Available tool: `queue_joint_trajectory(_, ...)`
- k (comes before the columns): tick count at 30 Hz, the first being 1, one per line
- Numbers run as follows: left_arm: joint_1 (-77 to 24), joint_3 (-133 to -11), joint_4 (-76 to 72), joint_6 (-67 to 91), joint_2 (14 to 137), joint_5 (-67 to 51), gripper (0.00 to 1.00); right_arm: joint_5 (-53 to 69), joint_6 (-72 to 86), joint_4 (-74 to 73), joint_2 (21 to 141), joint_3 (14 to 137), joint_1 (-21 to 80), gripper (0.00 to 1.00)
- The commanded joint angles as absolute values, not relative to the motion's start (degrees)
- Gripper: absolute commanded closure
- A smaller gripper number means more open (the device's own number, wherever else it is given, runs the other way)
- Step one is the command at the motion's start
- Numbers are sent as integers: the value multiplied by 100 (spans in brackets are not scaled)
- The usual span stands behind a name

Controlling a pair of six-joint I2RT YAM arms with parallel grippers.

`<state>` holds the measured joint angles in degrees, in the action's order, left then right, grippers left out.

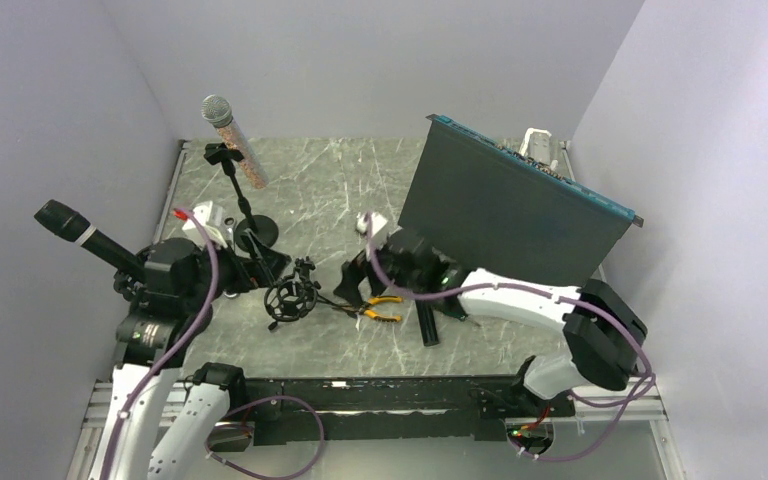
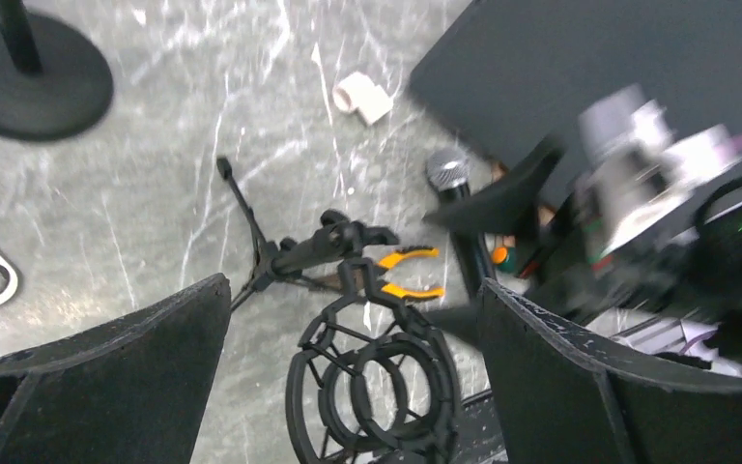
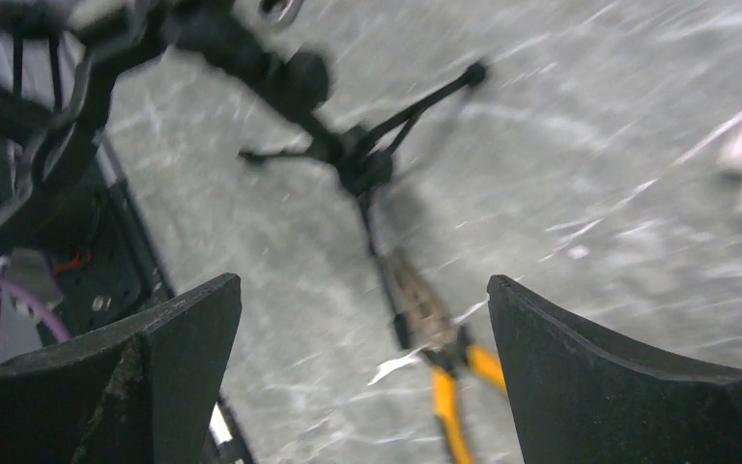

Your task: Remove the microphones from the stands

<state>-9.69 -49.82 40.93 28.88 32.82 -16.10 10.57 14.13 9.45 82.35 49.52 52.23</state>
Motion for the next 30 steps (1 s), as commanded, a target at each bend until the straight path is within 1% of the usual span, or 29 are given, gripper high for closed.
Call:
queue_joint_trajectory(1, -976, -5828, 4543, 2605, 3234, -1368, 0, -691, 1917, 1165, 8563, 4840, 6002, 1)
queue_joint_trajectory(3, -976, -6074, 4691, 2582, 3191, -1413, 1, -1323, 1800, 1401, 8805, 4832, 6280, 5)
queue_joint_trajectory(6, -971, -6210, 4804, 2555, 3052, -1486, 0, -1712, 1568, 1632, 9213, 4876, 6420, 18)
queue_joint_trajectory(7, -975, -6186, 4834, 2550, 3015, -1488, 0, -1738, 1491, 1703, 9328, 4906, 6429, 21)
queue_joint_trajectory(8, -976, -6150, 4856, 2549, 2966, -1496, 0, -1655, 1353, 1762, 9438, 4943, 6425, 22)
queue_joint_trajectory(13, -974, -5929, 4834, 2628, 2817, -1589, 1, -996, 1093, 1872, 10007, 5288, 6447, 34)
queue_joint_trajectory(20, -976, -6037, 4825, 2614, 2830, -1645, 1, -712, 1415, 2213, 10500, 5420, 6492, 36)
queue_joint_trajectory(21, -976, -6068, 4835, 2603, 2834, -1625, 0, -671, 1456, 2249, 10600, 5475, 6495, 39)
queue_joint_trajectory(23, -976, -6118, 4866, 2585, 2820, -1597, 1, -681, 1540, 2356, 10791, 5590, 6507, 50)
queue_joint_trajectory(25, -976, -6156, 4881, 2575, 2808, -1583, 1, -693, 1592, 2319, 10983, 5795, 6526, 55)
queue_joint_trajectory(29, -974, -6162, 4926, 2558, 2774, -1524, 1, -641, 1778, 2093, 11303, 6304, 6562, 72)
queue_joint_trajectory(30, -975, -6160, 4925, 2555, 2776, -1521, 1, -638, 1819, 2093, 11361, 6386, 6572, 75)
